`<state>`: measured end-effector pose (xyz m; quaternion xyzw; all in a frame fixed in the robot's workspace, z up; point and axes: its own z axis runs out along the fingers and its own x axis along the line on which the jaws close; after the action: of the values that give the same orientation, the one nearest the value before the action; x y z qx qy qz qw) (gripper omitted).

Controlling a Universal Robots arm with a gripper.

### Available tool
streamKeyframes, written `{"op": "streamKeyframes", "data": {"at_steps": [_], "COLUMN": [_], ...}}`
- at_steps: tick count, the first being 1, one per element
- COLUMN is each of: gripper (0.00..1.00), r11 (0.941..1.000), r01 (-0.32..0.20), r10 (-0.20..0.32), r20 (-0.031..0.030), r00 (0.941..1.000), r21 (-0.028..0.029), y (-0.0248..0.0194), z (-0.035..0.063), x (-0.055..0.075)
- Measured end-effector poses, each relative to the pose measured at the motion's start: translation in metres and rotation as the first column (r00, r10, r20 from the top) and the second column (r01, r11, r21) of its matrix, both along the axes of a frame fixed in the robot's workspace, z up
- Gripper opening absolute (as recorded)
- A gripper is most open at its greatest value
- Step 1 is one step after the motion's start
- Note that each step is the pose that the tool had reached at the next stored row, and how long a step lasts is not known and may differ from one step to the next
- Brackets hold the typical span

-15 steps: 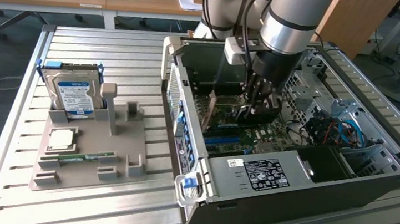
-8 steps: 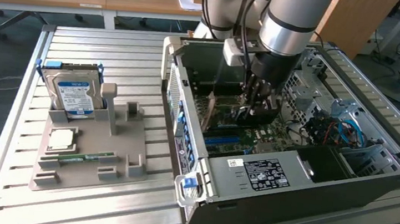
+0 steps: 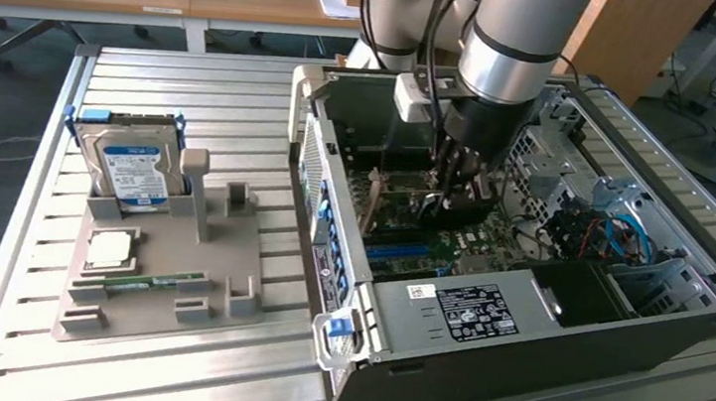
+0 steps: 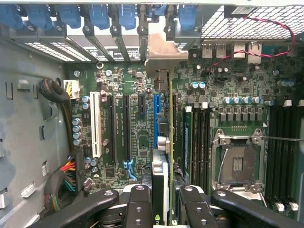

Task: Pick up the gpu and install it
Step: 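Insert the gpu into the slot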

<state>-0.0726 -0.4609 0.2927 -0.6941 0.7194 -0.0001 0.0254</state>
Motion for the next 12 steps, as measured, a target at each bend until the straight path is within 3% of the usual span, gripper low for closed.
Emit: {"op": "streamKeyframes", "data": {"at_steps": [12], "gripper": [0.27], "r11": [1.0], "r01": [0.0], "r10": [0.0], "r20": [-0.0001], "r00": [1.0], "r21": [0.0001], "y": [0.0], "z": [-0.0046], "x": [-0.0014]}}
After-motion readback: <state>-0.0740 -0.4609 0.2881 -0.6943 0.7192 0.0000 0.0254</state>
